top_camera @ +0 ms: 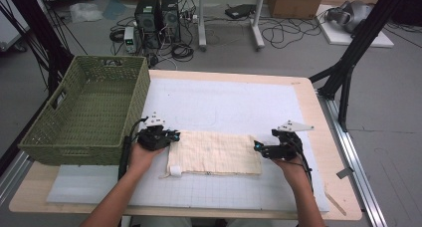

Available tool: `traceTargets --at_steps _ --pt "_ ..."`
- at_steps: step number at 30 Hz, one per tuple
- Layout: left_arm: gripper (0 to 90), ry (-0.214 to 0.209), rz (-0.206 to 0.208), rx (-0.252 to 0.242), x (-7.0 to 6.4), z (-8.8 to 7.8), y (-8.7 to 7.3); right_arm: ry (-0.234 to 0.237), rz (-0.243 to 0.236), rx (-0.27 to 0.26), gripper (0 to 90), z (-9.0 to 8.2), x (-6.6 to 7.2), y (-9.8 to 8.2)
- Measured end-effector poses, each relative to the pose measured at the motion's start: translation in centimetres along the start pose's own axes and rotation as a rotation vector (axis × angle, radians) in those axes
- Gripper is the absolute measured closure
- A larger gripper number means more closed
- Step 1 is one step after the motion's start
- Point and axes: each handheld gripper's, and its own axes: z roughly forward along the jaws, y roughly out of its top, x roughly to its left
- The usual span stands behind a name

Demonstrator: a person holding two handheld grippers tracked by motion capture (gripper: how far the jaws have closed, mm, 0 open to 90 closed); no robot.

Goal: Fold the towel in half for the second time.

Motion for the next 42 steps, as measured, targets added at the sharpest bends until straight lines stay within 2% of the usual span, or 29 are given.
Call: traceTargets --at_steps 3,7,8,12,16,18,22,23,25,27,30,33,36,39,42 --pt "81.6 -0.001 0.001 0.005 0.0 0.1 0.0 -0.001 -0.020 0.034 11.6 1.0 -0.1 0.8" --pt "81.5 0.003 0.003 0.011 -0.1 0.1 0.0 0.005 -0.047 0.083 22.8 2.5 -0.2 1.5" --pt "81.5 0.004 0.004 0.010 0.0 0.1 0.0 -0.001 -0.052 0.092 27.7 2.9 -0.1 1.6" --pt "81.5 0.002 0.000 0.011 0.0 0.0 0.0 0.029 -0.052 0.110 45.1 4.3 -0.3 1.5" --pt "81.5 0.000 0.000 0.015 0.1 0.0 -0.1 0.067 -0.071 0.140 55.9 5.2 -0.3 1.2" --pt "81.5 -0.003 -0.006 0.023 0.1 0.1 -0.1 0.078 -0.088 0.160 58.6 5.4 -0.3 1.1" --pt "82.3 -0.013 -0.015 0.026 0.1 0.2 -0.1 0.112 -0.106 0.173 80.3 5.2 -0.2 1.1" --pt "82.7 -0.017 -0.012 0.024 0.0 0.1 -0.1 0.114 -0.115 0.174 83.5 5.1 -0.2 1.2" --pt "83.2 -0.015 -0.002 0.009 -0.3 0.0 0.1 0.097 -0.134 0.182 84.8 5.0 0.0 1.3" --pt "83.3 -0.020 -0.009 -0.015 -0.5 0.0 0.3 0.068 -0.144 0.180 85.0 4.7 -0.2 1.3" --pt "83.4 -0.037 -0.022 -0.056 -0.9 0.1 0.6 0.015 -0.142 0.142 85.0 3.8 -0.6 1.5" --pt "83.4 -0.034 -0.021 -0.086 -1.3 0.4 1.0 -0.033 -0.157 0.103 85.0 3.0 -0.9 1.7" --pt "83.4 -0.042 -0.023 -0.098 -1.3 0.7 0.9 -0.042 -0.158 0.086 84.7 2.5 -1.0 1.7" --pt "83.2 -0.046 0.018 -0.096 -1.3 0.5 0.8 -0.036 -0.178 0.041 84.2 1.8 -0.8 1.4" --pt "82.3 -0.063 0.024 -0.109 -1.4 0.1 0.7 -0.016 -0.193 0.011 84.1 1.1 -0.3 0.6"
